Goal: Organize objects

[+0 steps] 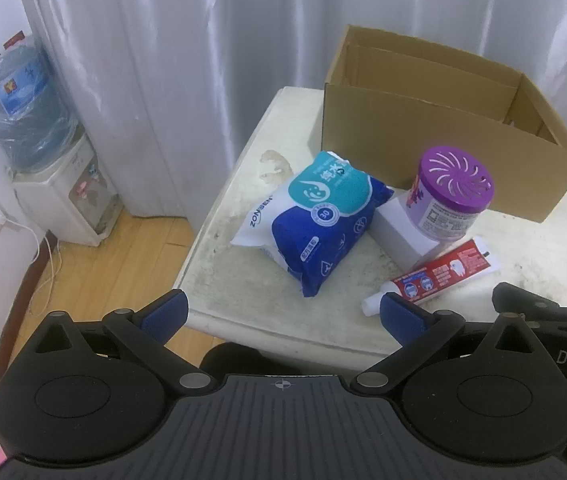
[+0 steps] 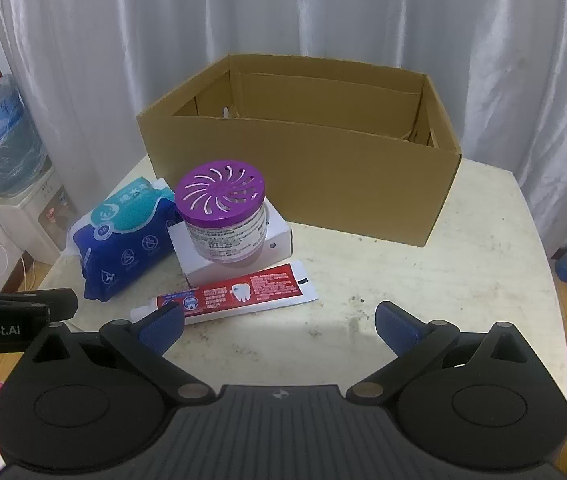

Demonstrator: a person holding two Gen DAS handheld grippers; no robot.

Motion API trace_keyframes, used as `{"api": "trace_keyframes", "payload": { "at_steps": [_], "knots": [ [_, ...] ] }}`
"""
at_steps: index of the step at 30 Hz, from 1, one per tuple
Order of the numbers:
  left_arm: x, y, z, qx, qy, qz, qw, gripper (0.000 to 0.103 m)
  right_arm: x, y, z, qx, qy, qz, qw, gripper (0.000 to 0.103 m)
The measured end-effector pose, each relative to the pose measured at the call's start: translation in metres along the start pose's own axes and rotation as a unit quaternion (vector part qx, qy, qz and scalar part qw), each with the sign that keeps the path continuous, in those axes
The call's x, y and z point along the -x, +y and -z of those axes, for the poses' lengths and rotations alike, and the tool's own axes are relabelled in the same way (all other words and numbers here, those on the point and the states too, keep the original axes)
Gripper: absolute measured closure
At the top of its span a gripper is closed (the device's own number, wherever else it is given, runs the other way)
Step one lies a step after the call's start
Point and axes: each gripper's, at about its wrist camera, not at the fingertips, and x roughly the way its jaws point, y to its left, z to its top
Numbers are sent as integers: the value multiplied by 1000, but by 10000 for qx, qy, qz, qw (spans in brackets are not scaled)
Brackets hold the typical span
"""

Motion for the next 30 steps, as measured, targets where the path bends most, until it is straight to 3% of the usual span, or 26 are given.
{"api": "trace_keyframes", "payload": {
  "at_steps": [30],
  "knots": [
    [1, 0, 1, -71, 32, -80, 9999, 0, 2, -3, -2, -29, 0, -13, 10000, 0]
  ]
}}
